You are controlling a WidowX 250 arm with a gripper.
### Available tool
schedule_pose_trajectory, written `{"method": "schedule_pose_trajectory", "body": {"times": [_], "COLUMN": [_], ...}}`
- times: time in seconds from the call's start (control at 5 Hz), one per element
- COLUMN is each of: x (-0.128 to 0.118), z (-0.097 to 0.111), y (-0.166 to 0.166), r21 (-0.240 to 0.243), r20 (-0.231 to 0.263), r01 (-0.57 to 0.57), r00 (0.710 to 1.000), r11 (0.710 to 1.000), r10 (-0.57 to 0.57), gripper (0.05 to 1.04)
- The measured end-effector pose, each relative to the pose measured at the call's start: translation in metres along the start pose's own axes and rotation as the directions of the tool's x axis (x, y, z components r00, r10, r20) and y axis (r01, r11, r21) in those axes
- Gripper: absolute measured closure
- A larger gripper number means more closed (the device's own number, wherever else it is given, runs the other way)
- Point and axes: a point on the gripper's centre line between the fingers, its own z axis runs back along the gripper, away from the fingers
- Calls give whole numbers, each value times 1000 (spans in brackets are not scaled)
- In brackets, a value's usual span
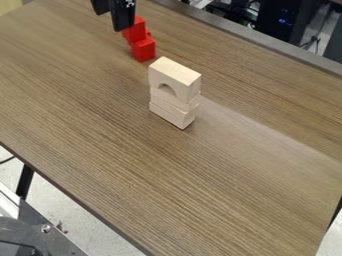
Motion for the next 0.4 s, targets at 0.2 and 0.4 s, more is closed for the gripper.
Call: {"method": "schedule_pose_trajectory", "body": {"times": [0.2, 0.4], "x": [-3, -4], "z": [-12, -24], "y": [-1, 1], "r21": [-26, -40], "r20": [-28, -46], "r01": [-4, -3], "r00": [1000, 999], "r11": [1000, 999], "r10": [3, 1], "gripper": [84, 84]}}
